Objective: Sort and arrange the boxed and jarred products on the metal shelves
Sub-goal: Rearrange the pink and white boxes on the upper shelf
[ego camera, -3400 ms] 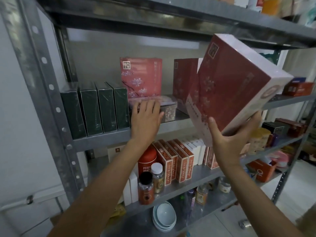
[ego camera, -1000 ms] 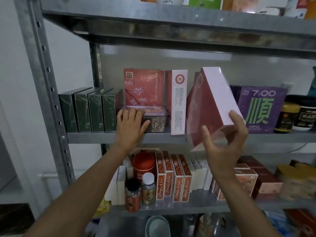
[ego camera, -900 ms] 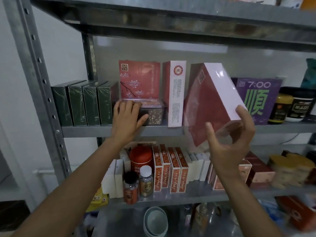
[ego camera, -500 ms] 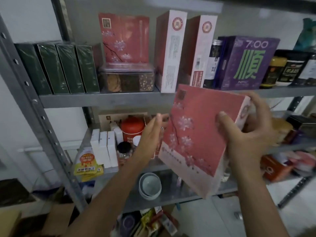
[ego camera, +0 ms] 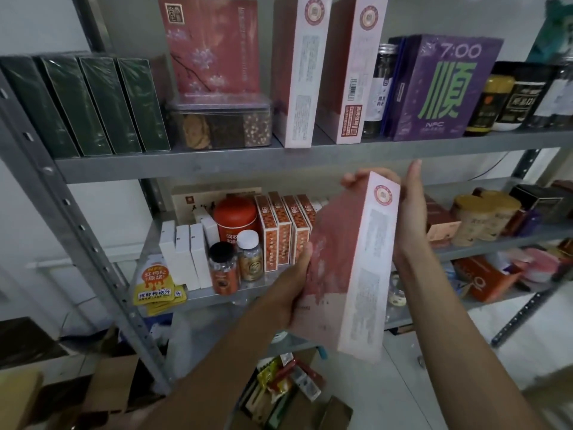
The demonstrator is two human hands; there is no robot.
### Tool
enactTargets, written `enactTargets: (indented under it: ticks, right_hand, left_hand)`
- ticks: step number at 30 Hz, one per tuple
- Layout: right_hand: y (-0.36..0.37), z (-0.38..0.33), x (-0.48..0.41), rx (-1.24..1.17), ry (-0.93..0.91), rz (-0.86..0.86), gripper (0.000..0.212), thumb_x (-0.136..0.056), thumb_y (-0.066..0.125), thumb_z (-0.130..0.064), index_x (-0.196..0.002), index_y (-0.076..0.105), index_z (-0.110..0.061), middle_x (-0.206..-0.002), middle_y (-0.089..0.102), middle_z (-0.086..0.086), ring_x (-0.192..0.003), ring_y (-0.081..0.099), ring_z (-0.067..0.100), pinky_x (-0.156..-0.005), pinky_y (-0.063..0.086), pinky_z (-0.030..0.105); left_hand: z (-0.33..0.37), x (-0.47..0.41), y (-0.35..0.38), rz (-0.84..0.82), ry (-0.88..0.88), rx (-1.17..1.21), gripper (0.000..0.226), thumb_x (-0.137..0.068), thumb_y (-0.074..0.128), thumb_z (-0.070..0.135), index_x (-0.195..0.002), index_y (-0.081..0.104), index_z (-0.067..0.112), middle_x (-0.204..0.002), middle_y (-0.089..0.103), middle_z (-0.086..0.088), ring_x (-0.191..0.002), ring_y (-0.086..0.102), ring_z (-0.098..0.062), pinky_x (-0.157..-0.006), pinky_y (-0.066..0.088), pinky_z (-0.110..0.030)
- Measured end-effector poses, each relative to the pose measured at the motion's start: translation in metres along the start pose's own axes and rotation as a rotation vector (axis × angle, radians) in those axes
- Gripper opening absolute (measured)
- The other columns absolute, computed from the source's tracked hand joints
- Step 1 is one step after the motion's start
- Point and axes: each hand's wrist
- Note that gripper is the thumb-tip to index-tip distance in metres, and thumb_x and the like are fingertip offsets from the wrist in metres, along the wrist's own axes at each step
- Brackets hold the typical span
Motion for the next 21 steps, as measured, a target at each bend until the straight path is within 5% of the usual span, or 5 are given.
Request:
enactTargets:
  ticks: [6, 9, 12, 17, 21]
  right_hand:
    - [0.006, 0.009, -0.010, 0.021, -0.074, -0.008, 0.065, -0.098, 0.032, -0.054, -0.061, 0.069, -0.015, -0.061, 0.067, 0.004, -0.053, 0.062, 0.016, -0.065, 0.045, 0.029]
    - [0.009, 0.013, -0.005, 0.047, -0.096, 0.081, 0.060, -0.094, 0.040, -0.053, -0.054, 0.069, -0.019, -0.056, 0.064, 0.001, -0.049, 0.059, 0.013, -0.058, 0.045, 0.025]
    - [0.007, 0.015, -0.001, 0.328, -0.174, 0.218, 0.058, -0.092, 0.038, -0.050, -0.049, 0.067, -0.023, -0.052, 0.063, -0.004, -0.049, 0.059, 0.008, -0.056, 0.047, 0.021]
    - [0.007, 0.015, -0.001, 0.847, -0.389, 0.388, 0.064, -0.093, 0.033, -0.048, -0.055, 0.062, -0.007, -0.055, 0.064, 0.006, -0.055, 0.063, 0.025, -0.055, 0.046, 0.036]
    - [0.016, 0.014, -0.006, 1.003, -0.382, 0.490, 0.077, -0.091, 0.027, -0.055, -0.064, 0.063, 0.008, -0.060, 0.063, 0.018, -0.060, 0.059, 0.036, -0.058, 0.044, 0.044]
  left_hand:
    - [-0.012, 0.003, 0.004, -0.138, -0.039, 0.090, 0.078, -0.088, 0.040, 0.069, -0.136, 0.053, 0.008, -0.116, 0.066, -0.016, -0.108, 0.065, -0.033, -0.091, 0.055, -0.040]
    - [-0.009, 0.013, 0.007, -0.158, 0.056, 0.031, 0.054, -0.098, 0.037, 0.050, -0.124, 0.055, 0.007, -0.104, 0.067, -0.010, -0.096, 0.066, -0.026, -0.087, 0.054, -0.037]
    - [0.003, 0.030, 0.007, 0.019, 0.142, -0.134, 0.048, -0.094, 0.044, 0.051, -0.115, 0.060, 0.012, -0.108, 0.068, -0.007, -0.101, 0.065, -0.026, -0.095, 0.050, -0.041]
    - [0.025, 0.068, 0.013, -0.036, 0.290, -0.403, 0.042, -0.085, 0.040, 0.065, -0.109, 0.055, 0.034, -0.089, 0.069, 0.027, -0.086, 0.067, 0.005, -0.067, 0.054, -0.016]
    - [0.009, 0.063, 0.028, 0.200, 0.490, -0.813, 0.075, -0.078, 0.074, 0.051, -0.137, 0.030, 0.036, -0.118, 0.056, 0.020, -0.099, 0.063, -0.006, -0.070, 0.057, -0.021]
Point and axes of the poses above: each hand's wrist, its own x-axis away from the middle knuckle, its own y-axis out of the palm, z = x × y
